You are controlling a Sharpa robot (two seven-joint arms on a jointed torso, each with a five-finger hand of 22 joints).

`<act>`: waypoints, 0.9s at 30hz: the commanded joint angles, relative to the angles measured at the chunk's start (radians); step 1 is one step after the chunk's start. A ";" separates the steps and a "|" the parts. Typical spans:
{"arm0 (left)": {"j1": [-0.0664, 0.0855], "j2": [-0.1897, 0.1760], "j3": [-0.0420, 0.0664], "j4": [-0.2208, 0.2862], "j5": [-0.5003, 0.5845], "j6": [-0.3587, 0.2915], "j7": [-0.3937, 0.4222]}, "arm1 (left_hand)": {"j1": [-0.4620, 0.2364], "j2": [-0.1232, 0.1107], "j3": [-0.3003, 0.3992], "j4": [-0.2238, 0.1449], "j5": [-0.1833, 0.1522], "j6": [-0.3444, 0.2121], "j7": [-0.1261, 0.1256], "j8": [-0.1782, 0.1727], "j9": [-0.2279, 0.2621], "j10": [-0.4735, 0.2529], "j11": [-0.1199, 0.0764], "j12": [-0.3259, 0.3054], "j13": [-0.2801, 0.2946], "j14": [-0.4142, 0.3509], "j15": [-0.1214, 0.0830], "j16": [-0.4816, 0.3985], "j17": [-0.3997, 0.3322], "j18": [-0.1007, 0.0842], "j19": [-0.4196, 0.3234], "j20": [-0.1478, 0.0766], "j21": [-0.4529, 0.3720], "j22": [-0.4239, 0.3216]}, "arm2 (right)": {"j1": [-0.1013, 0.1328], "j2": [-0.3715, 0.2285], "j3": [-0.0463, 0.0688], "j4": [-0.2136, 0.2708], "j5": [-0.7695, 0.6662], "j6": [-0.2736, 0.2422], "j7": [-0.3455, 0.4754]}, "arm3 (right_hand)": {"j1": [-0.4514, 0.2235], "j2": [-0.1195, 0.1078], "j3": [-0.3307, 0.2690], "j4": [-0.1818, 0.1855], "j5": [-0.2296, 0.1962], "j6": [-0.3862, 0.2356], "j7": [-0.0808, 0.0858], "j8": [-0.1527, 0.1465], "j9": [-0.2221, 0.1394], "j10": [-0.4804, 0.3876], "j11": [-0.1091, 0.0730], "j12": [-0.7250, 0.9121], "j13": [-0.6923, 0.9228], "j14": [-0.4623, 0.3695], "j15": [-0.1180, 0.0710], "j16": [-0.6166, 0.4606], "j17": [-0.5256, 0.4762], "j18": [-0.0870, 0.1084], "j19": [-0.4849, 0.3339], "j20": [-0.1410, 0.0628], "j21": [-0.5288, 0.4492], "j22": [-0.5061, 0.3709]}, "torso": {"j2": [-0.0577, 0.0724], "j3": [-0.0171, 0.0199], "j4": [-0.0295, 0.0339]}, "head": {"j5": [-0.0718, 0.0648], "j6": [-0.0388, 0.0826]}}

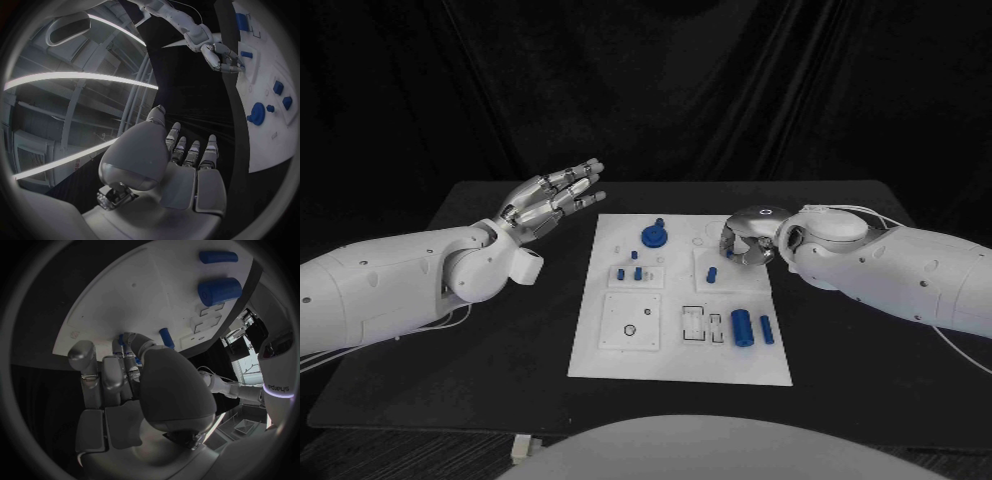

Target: Assemble the parts on the task board

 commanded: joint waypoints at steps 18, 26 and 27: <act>-0.011 0.006 0.001 -0.009 0.007 0.023 0.035 | 0.021 0.009 0.005 -0.028 0.049 0.003 0.011 0.008 0.002 0.018 0.016 0.033 0.006 0.033 0.009 0.023 0.007 0.012 0.040 0.008 0.018 0.023 | -0.004 0.002 0.000 -0.005 -0.006 -0.051 0.035 | 0.009 0.000 0.013 -0.016 -0.036 0.045 -0.014 0.002 0.007 0.096 -0.017 -0.031 -0.014 -0.012 -0.018 -0.044 -0.056 0.010 -0.007 -0.016 0.012 0.108 | 0.000 -0.0012 0.0004 | 0.014 0.000; -0.014 0.005 0.001 -0.011 0.007 0.022 0.033 | 0.022 0.011 0.006 -0.029 0.051 0.004 0.011 0.009 0.002 0.019 0.018 0.036 0.006 0.035 0.009 0.024 0.008 0.012 0.043 0.009 0.019 0.024 | -0.001 -0.016 0.000 0.016 -0.006 -0.102 0.053 | 0.007 0.002 0.009 -0.014 -0.042 0.060 -0.018 0.003 0.009 0.114 -0.022 -0.038 -0.017 -0.003 -0.022 -0.041 -0.047 0.007 0.001 -0.020 0.029 0.112 | -0.001 -0.0014 0.0006 | 0.018 0.000; -0.014 0.005 0.001 -0.011 0.007 0.021 0.032 | 0.022 0.012 0.006 -0.029 0.051 0.005 0.011 0.009 0.002 0.020 0.018 0.037 0.006 0.036 0.009 0.025 0.008 0.012 0.043 0.009 0.019 0.024 | 0.001 -0.019 0.000 0.020 -0.006 -0.107 0.053 | 0.007 0.002 0.009 -0.014 -0.042 0.061 -0.018 0.003 0.009 0.114 -0.022 -0.038 -0.017 -0.003 -0.022 -0.041 -0.047 0.007 0.001 -0.020 0.029 0.112 | -0.001 -0.0014 0.0005 | 0.018 0.000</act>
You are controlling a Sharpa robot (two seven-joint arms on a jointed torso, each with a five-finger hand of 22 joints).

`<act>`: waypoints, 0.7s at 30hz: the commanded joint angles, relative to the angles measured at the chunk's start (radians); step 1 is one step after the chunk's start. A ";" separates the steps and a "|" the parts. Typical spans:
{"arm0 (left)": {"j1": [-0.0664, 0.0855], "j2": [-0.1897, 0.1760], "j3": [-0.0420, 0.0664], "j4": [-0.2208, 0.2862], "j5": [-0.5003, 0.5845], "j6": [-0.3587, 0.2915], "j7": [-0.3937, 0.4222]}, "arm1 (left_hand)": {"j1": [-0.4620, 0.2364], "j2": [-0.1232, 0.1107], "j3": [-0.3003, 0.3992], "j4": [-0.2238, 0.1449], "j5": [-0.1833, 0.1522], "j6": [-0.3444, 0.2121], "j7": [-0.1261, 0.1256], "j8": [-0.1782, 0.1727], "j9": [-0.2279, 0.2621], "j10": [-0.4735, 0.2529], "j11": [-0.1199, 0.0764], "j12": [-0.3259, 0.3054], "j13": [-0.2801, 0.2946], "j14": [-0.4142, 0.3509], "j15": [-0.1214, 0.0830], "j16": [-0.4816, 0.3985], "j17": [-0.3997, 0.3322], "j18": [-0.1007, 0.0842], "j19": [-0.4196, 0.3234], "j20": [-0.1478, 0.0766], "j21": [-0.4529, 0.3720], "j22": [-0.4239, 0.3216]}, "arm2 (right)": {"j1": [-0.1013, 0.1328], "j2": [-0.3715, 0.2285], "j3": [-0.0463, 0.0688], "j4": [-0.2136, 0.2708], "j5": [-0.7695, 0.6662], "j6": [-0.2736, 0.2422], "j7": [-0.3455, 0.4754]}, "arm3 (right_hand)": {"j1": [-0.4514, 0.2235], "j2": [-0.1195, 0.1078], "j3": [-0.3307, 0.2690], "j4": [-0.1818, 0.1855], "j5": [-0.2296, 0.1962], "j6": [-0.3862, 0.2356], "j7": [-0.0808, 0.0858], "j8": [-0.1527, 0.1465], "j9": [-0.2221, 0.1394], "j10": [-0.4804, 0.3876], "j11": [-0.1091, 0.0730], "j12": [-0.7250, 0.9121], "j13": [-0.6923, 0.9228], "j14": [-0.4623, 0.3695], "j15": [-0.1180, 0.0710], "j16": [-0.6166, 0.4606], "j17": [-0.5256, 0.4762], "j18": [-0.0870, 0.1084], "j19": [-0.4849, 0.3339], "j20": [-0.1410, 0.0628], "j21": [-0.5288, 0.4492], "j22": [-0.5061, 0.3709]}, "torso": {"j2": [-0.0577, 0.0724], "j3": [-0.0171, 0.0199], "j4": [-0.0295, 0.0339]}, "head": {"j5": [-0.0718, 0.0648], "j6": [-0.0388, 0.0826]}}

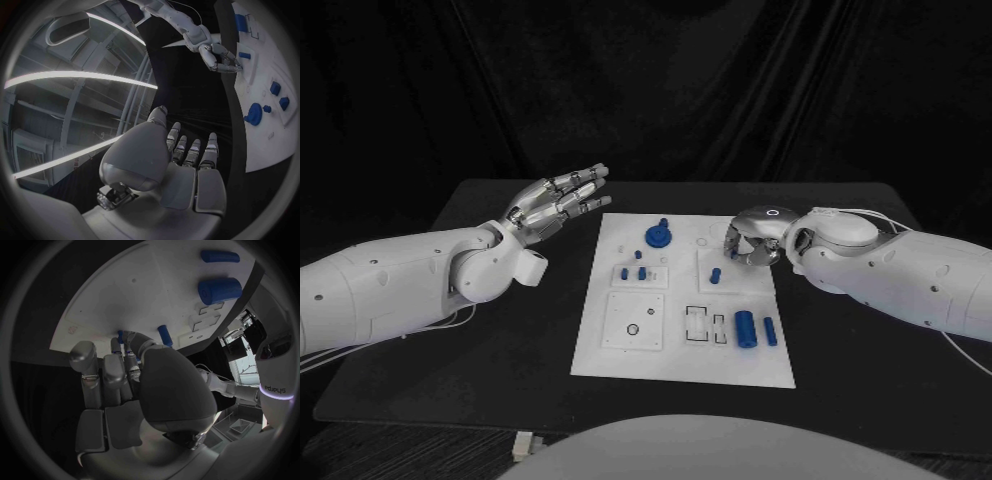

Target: Assemble the parts on the task board

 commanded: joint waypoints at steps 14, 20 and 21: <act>-0.003 0.003 0.001 -0.002 0.007 0.011 0.023 | 0.010 0.008 0.003 -0.009 0.005 0.007 0.012 0.008 0.002 0.011 0.007 0.019 0.003 0.010 0.000 0.009 0.002 0.012 0.013 0.003 0.009 0.003 | 0.092 -0.083 0.001 0.161 -0.006 -0.087 -0.021 | 0.005 0.002 -0.003 -0.001 -0.004 0.007 0.000 0.003 0.001 0.053 -0.042 -0.010 -0.003 0.006 -0.005 -0.005 0.000 0.008 0.001 -0.004 0.001 0.111 | -0.002 -0.0012 -0.0005 | 0.009 0.000; -0.003 0.004 0.001 -0.004 0.007 0.010 0.019 | 0.010 0.010 0.004 -0.010 0.006 0.011 0.014 0.010 0.003 0.015 0.010 0.026 0.004 0.013 0.001 0.012 0.003 0.012 0.017 0.004 0.010 0.005 | 0.127 -0.130 0.001 0.303 -0.006 -0.055 -0.053 | 0.004 0.002 -0.003 0.000 -0.005 0.007 0.000 0.002 0.001 0.054 -0.042 -0.012 -0.003 0.002 -0.005 -0.011 -0.011 0.009 -0.002 -0.004 -0.007 0.109 | -0.001 -0.0007 -0.0004 | 0.016 0.000; -0.003 0.004 0.001 -0.004 0.007 0.009 0.018 | 0.010 0.010 0.004 -0.010 0.006 0.012 0.014 0.010 0.003 0.016 0.010 0.027 0.004 0.013 0.001 0.012 0.003 0.012 0.017 0.004 0.010 0.005 | 0.130 -0.134 0.001 0.324 -0.006 -0.048 -0.057 | 0.003 0.002 -0.004 0.001 -0.006 0.009 -0.001 0.002 0.000 0.056 -0.043 -0.013 -0.004 0.003 -0.006 -0.011 -0.011 0.009 -0.002 -0.005 -0.006 0.109 | -0.001 -0.0008 -0.0006 | 0.018 0.000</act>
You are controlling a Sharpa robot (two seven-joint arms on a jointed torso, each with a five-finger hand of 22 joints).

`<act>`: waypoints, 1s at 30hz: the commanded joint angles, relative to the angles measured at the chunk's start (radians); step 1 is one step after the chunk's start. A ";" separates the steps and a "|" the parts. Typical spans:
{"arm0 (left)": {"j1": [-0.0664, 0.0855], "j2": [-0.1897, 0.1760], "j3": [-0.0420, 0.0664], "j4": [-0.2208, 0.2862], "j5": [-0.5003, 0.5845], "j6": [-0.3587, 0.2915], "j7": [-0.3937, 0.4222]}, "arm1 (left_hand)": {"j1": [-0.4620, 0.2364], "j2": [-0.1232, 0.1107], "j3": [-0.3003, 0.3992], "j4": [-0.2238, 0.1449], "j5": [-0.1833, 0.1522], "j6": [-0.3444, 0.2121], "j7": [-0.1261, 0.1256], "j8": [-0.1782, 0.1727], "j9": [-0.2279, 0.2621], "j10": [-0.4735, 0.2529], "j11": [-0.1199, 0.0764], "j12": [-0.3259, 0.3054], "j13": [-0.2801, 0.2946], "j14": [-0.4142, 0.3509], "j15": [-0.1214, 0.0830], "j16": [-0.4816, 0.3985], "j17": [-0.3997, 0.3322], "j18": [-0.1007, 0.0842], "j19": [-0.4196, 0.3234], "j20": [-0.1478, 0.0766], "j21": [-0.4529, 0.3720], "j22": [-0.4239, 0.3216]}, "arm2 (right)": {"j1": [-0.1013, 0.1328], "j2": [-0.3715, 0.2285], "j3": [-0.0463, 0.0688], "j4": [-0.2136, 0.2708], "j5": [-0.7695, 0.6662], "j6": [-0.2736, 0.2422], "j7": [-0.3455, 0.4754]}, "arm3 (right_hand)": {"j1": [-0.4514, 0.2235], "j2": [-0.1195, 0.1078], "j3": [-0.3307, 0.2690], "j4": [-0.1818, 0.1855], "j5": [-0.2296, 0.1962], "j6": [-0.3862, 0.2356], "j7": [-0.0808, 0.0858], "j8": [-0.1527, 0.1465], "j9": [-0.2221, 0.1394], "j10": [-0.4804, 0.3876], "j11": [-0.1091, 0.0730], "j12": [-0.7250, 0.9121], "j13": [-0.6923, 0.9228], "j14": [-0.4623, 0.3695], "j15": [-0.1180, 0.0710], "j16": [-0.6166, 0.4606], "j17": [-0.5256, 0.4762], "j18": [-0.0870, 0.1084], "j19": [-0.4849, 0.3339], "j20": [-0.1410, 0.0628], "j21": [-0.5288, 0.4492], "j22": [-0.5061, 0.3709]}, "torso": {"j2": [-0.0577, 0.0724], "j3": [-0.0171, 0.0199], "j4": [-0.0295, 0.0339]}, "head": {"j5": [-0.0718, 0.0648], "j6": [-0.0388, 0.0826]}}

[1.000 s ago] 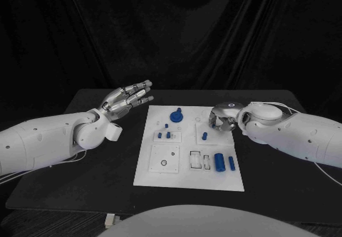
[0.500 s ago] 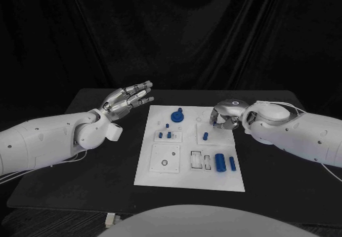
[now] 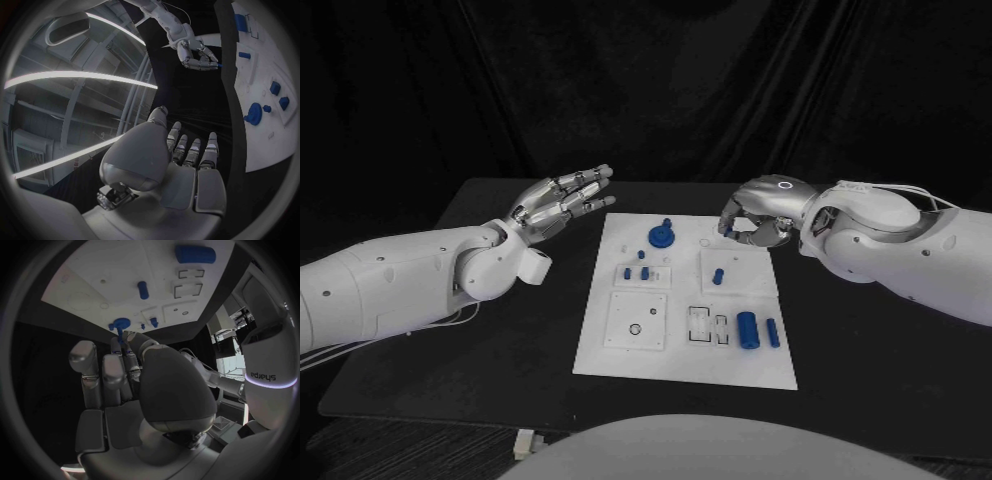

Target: Assemble the parts on the task board

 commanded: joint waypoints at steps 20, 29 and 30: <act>-0.005 0.000 0.001 0.021 0.006 0.005 0.066 | 0.019 0.011 0.008 -0.017 0.016 0.070 0.006 0.033 0.008 0.043 0.006 0.053 0.006 0.023 -0.015 0.019 0.003 0.013 0.036 -0.002 0.018 0.008 | -0.063 0.100 0.000 0.140 -0.081 0.066 -0.072 | -0.001 0.001 -0.007 0.008 -0.024 0.015 -0.004 -0.009 -0.007 0.064 -0.047 -0.027 -0.007 0.011 -0.007 -0.011 0.001 0.009 0.003 -0.008 -0.006 0.106 | 0.000 0.0000 0.0006 | 0.033 0.000; -0.005 0.001 0.001 0.020 0.007 0.003 0.062 | 0.020 0.013 0.009 -0.017 0.018 0.073 0.007 0.034 0.009 0.044 0.008 0.054 0.006 0.022 -0.018 0.019 0.003 0.013 0.036 -0.004 0.018 0.006 | -0.116 0.175 0.000 0.074 -0.099 0.083 -0.068 | -0.004 0.000 -0.008 0.010 -0.026 0.013 -0.003 -0.012 -0.009 0.063 -0.046 -0.032 -0.009 0.011 -0.006 -0.013 -0.002 0.010 0.001 -0.008 -0.012 0.104 | 0.000 -0.0008 0.0013 | 0.046 0.000; -0.005 0.002 0.001 0.020 0.007 0.004 0.060 | 0.021 0.014 0.010 -0.017 0.019 0.073 0.007 0.034 0.009 0.044 0.008 0.054 0.006 0.022 -0.018 0.019 0.003 0.013 0.036 -0.004 0.018 0.006 | -0.123 0.185 0.000 0.064 -0.105 0.085 -0.069 | -0.004 0.000 -0.008 0.010 -0.026 0.013 -0.003 -0.012 -0.009 0.063 -0.046 -0.033 -0.009 0.011 -0.006 -0.013 -0.002 0.010 0.000 -0.008 -0.014 0.104 | 0.000 -0.0011 0.0022 | 0.045 0.000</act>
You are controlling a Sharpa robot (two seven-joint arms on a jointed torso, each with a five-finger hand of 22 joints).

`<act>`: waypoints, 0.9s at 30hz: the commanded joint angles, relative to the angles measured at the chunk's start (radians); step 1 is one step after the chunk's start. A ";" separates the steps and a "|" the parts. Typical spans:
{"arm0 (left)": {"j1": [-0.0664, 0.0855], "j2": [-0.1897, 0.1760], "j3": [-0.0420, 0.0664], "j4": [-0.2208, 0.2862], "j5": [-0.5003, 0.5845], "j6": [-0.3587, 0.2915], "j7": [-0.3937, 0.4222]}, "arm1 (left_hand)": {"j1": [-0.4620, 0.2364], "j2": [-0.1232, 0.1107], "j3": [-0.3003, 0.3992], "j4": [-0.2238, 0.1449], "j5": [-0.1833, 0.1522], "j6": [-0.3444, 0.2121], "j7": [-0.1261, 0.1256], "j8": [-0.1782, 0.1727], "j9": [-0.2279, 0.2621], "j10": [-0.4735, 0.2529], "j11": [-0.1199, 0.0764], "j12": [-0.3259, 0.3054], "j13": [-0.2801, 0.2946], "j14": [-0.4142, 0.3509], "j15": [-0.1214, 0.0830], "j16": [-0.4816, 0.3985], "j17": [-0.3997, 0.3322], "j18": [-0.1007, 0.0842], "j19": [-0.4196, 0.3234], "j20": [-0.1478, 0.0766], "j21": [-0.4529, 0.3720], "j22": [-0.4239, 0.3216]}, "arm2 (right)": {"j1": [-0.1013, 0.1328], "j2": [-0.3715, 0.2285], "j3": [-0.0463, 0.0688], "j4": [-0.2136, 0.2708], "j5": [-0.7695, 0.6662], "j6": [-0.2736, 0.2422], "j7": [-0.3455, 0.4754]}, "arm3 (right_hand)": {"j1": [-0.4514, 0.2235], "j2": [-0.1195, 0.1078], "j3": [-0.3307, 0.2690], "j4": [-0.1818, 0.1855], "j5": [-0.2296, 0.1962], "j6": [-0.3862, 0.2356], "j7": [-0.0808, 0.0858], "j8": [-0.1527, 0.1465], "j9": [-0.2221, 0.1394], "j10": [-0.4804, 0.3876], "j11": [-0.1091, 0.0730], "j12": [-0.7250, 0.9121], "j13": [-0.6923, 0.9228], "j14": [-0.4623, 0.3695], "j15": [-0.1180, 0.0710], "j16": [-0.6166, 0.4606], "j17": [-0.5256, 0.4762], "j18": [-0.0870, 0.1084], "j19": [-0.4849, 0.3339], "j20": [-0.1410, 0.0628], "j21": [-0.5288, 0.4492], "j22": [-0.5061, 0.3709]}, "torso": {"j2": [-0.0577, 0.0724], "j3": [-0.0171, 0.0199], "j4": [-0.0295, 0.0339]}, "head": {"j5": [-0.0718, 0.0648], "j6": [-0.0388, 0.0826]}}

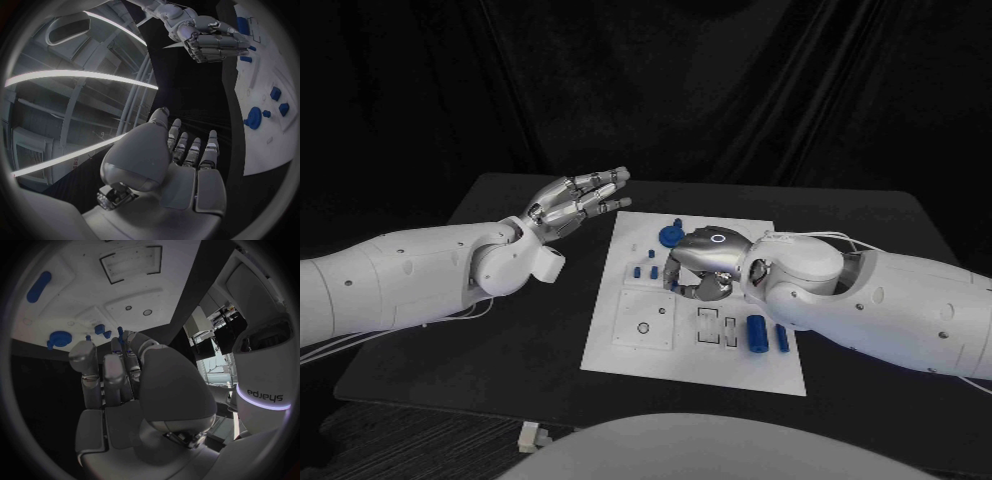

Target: Assemble the parts on the task board

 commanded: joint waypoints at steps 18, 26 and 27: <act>-0.002 0.009 0.001 -0.006 0.006 0.018 0.041 | 0.010 0.003 0.000 -0.004 0.005 0.008 0.002 0.005 0.000 0.004 0.003 0.001 0.000 0.001 -0.006 0.001 -0.001 0.012 0.003 -0.002 0.005 -0.003 | -0.048 0.057 0.001 -0.066 -0.046 0.024 -0.021 | -0.004 0.000 -0.001 0.004 -0.010 0.001 0.001 -0.008 -0.003 0.047 -0.036 -0.009 -0.001 0.005 0.002 -0.006 -0.001 0.010 -0.004 -0.005 -0.010 0.103 | 0.000 0.0009 -0.0017 | 0.014 0.000; -0.004 0.013 0.001 -0.011 0.006 0.025 0.031 | 0.011 0.004 0.001 -0.004 0.004 0.008 0.003 0.005 0.000 0.003 0.004 0.000 0.000 0.001 -0.003 0.001 -0.001 0.012 0.003 -0.001 0.005 -0.003 | -0.062 0.070 0.001 -0.080 -0.046 0.023 -0.019 | -0.005 -0.001 -0.002 0.004 -0.010 0.001 0.001 -0.009 -0.004 0.047 -0.036 -0.010 -0.001 0.005 0.002 -0.006 0.000 0.010 -0.004 -0.004 -0.010 0.103 | 0.000 0.0008 -0.0009 | 0.017 0.000; -0.004 0.013 0.001 -0.011 0.006 0.025 0.030 | 0.011 0.004 0.001 -0.004 0.004 0.008 0.003 0.005 0.000 0.003 0.004 0.000 0.000 0.001 -0.003 0.001 -0.001 0.012 0.003 -0.001 0.005 -0.003 | -0.063 0.071 0.001 -0.081 -0.046 0.023 -0.019 | -0.005 -0.001 -0.002 0.004 -0.010 0.001 0.001 -0.009 -0.004 0.047 -0.036 -0.010 -0.001 0.005 0.002 -0.006 0.000 0.010 -0.004 -0.004 -0.011 0.103 | 0.000 0.0007 -0.0011 | 0.018 0.000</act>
